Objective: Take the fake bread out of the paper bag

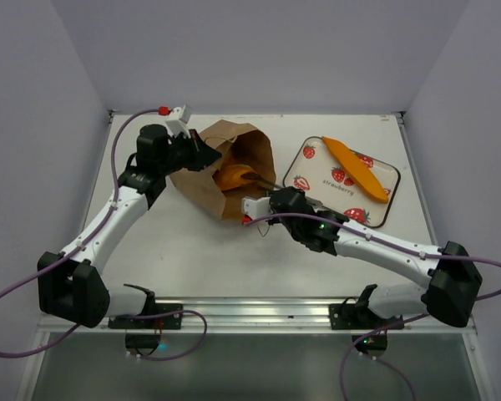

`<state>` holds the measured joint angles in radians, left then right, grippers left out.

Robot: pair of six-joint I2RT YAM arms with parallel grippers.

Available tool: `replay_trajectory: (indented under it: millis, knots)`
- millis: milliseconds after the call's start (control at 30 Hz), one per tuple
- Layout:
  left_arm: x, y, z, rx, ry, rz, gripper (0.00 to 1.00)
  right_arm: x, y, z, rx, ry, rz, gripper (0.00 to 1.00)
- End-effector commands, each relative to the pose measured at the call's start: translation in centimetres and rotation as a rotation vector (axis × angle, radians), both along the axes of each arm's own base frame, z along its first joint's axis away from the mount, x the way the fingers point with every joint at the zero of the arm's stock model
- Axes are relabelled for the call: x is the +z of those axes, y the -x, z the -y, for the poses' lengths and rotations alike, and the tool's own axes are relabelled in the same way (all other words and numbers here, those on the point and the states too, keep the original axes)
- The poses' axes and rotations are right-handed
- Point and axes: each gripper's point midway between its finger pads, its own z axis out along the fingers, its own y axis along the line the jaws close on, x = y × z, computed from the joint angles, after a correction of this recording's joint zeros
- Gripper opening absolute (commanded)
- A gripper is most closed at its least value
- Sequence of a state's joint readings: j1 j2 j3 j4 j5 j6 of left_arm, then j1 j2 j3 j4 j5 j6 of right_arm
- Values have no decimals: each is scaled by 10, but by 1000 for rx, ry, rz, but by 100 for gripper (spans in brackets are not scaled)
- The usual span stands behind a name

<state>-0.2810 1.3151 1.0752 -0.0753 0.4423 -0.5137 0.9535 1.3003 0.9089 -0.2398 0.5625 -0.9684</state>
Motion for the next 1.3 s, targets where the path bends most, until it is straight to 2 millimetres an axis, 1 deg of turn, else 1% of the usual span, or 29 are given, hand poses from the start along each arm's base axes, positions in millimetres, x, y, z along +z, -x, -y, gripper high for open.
replay_trajectory:
  millis: [0,67,100,200,267,300,333,400,433,500,667,867,1133,1200,1267]
  knots:
    - [27,-4,-2,3,33,83,2,29,1,4,-35,-121,27,0]
    - [24,-5,-2,-1,34,75,2,29,2,6,-33,-122,27,0]
    - [30,-8,0,-3,45,102,2,26,2,7,-34,-111,25,0]
    - [31,-7,2,-13,53,102,2,21,4,8,-30,-101,18,0]
    - [31,-7,2,-15,48,101,2,23,4,9,-30,-107,17,0]
    - [30,-7,1,-15,44,100,2,28,5,9,-30,-130,22,0]
    - [30,-7,0,-11,33,103,2,28,8,8,-20,-140,7,0]
    - [28,-10,-2,2,21,109,2,40,11,6,-20,-197,-7,0]
    - [27,-11,-3,7,14,112,2,37,16,5,-6,-203,-37,0]
    - [24,-15,-5,19,5,107,2,45,19,3,-4,-245,-53,0]
    - [14,-23,-4,27,-10,91,2,40,27,6,4,-254,-95,0]
    - [11,-34,-9,63,-37,112,2,41,34,11,11,-275,-111,0]
    - [11,-43,-14,93,-66,125,2,43,38,20,16,-273,-95,0]
    - [7,-46,-14,96,-70,116,2,42,39,22,16,-271,-96,0]
    - [4,-46,-10,81,-64,106,2,36,40,21,18,-265,-107,0]
